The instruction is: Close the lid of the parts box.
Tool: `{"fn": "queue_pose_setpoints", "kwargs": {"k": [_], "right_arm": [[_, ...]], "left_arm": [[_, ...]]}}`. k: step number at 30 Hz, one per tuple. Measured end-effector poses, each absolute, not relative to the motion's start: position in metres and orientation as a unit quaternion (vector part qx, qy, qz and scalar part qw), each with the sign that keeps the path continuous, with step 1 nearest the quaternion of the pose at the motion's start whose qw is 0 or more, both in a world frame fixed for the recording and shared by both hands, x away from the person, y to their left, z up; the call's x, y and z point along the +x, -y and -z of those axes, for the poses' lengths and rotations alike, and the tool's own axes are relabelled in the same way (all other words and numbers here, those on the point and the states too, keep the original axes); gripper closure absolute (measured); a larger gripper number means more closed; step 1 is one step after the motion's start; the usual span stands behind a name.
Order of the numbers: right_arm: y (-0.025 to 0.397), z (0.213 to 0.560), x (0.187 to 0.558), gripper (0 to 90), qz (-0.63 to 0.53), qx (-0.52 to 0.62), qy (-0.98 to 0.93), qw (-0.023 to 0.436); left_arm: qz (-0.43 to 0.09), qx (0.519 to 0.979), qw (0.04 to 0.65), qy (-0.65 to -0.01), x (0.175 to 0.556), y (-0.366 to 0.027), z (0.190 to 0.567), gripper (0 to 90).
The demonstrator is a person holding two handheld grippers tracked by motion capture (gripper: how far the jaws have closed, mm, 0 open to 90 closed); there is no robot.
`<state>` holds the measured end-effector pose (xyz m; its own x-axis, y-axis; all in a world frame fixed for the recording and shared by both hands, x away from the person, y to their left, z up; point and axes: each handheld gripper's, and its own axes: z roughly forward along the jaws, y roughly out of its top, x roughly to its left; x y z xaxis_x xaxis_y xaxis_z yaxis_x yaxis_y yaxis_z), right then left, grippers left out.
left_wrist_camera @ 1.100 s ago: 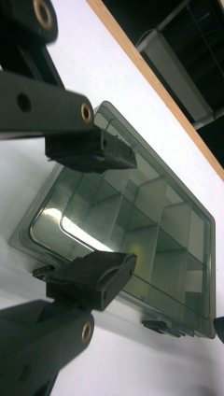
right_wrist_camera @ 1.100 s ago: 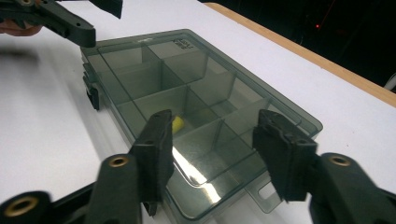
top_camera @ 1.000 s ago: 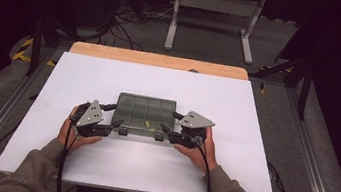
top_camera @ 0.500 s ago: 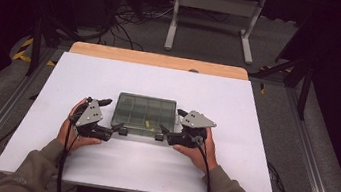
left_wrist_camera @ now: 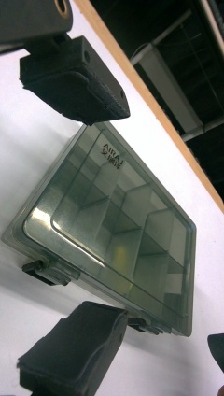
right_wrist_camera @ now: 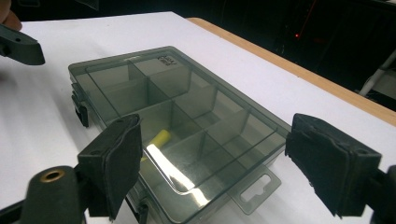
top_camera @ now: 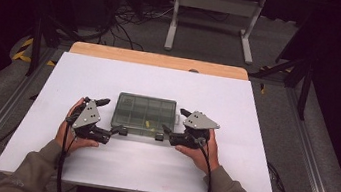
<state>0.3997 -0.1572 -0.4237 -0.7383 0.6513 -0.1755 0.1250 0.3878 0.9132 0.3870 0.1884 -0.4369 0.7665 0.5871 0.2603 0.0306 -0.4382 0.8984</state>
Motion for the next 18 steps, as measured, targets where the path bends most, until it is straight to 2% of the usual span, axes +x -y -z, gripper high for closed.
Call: {"fn": "queue_pose_setpoints", "kwargs": {"k": [18], "right_arm": [[0.173,0.412,0.381,18.8,-0.500,0.243,-0.780,0.288]], "left_arm": [[-0.293,0.789,0.504,-0.192,0.368,-0.199,0.427,6.5]]}}
